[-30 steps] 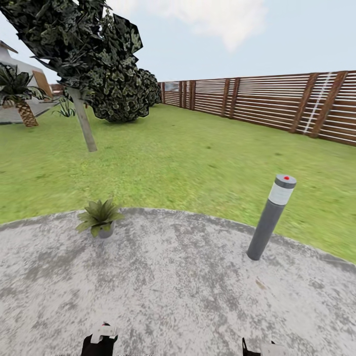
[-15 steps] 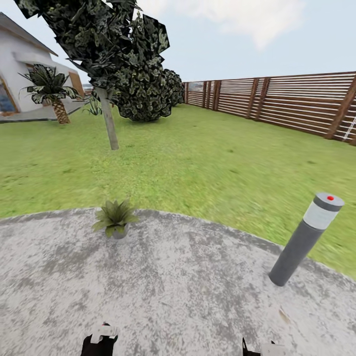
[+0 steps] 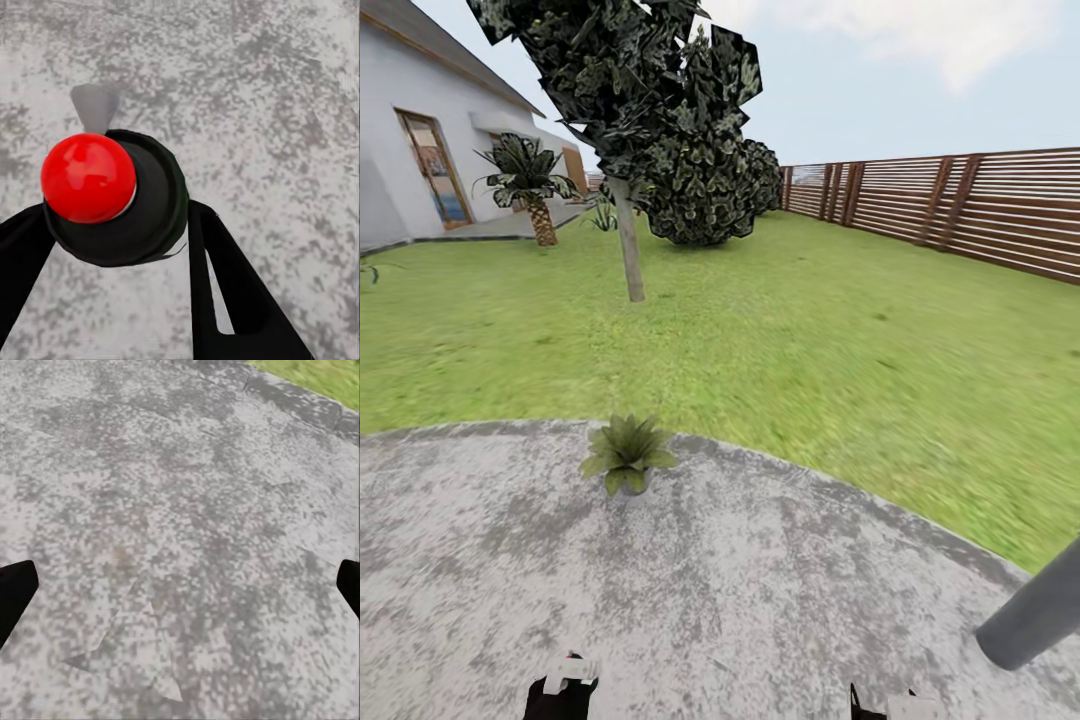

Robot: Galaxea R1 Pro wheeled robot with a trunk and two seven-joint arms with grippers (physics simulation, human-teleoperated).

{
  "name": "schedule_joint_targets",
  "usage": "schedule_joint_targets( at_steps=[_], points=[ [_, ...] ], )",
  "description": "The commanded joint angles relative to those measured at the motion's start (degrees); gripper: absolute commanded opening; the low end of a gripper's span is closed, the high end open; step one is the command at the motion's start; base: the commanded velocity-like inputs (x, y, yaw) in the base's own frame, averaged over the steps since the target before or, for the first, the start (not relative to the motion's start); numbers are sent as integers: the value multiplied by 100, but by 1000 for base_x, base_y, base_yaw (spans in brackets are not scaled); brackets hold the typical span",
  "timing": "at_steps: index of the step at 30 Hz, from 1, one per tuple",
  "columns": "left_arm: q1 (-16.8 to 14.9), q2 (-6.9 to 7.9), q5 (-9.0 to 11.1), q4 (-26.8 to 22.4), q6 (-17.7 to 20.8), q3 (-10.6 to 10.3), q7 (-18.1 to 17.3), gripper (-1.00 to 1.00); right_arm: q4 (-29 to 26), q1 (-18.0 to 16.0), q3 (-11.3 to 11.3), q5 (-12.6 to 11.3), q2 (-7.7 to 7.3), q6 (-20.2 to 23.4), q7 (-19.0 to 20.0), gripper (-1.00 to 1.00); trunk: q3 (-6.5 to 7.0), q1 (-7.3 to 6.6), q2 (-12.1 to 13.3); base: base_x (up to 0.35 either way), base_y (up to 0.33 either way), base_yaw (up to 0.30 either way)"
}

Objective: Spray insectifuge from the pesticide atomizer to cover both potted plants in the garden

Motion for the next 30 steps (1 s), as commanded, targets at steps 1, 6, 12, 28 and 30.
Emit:
schedule_joint_targets(
  at_steps=[1,6,12,28,30],
  points=[
    [-6,2,61,8,-17,-38,-24,-100,7,-3,-21,62,-1,-14,-42,100,-5,2,-2,335,0,277],
    [-6,2,61,8,-17,-40,-24,-100,7,-3,-21,62,-1,-14,-42,100,-5,2,-2,330,0,277],
    [-6,2,61,8,-17,-41,-24,-100,7,-3,-21,62,-1,-14,-40,100,-5,2,-2,254,0,277],
    [-6,2,61,8,-17,-37,-24,-100,-2,-3,-4,62,8,-14,-33,100,-5,2,-2,99,0,74],
    [-6,2,61,8,-17,-37,-24,-100,-2,-3,-2,62,8,-14,-33,100,-5,2,-2,1,0,0]
  ],
)
